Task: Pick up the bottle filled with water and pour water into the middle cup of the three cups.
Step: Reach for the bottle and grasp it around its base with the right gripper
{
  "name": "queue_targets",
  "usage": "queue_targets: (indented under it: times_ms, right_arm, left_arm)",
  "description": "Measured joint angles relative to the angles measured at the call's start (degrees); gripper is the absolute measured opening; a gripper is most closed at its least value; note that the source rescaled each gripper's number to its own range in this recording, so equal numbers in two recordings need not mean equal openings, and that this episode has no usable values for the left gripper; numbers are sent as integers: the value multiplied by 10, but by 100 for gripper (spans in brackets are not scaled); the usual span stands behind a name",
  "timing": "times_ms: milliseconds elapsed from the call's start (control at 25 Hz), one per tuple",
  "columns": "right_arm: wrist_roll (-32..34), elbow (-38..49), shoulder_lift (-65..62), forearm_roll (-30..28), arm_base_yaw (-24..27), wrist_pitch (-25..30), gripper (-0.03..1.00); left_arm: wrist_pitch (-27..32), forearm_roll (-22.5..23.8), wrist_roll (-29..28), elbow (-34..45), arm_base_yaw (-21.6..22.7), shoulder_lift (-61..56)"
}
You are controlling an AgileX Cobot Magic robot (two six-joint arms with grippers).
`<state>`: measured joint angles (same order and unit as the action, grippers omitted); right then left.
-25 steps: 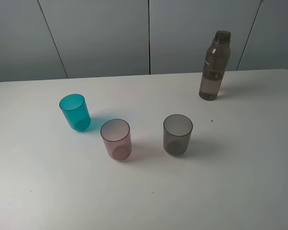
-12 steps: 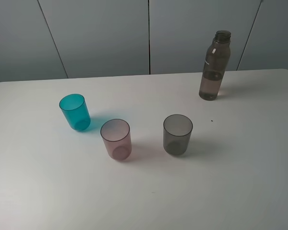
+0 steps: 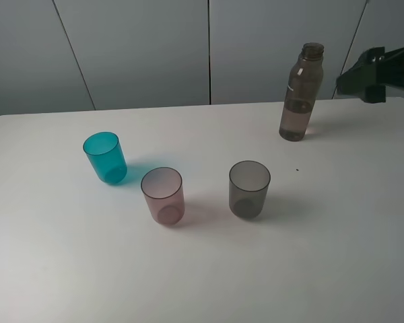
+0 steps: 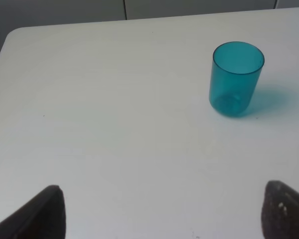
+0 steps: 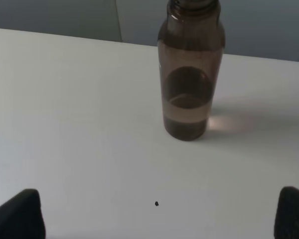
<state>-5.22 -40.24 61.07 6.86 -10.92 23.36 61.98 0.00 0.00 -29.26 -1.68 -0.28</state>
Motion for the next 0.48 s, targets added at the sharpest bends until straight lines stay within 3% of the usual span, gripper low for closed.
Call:
queue_targets:
  times_ms: [280,480]
  right_arm:
    - [0,1,102,4,0,-63,100]
    - [0,39,160,8,0,-170,100]
  left_arm:
    - [0,0,0,0,0,0]
    - [0,0,0,0,0,0]
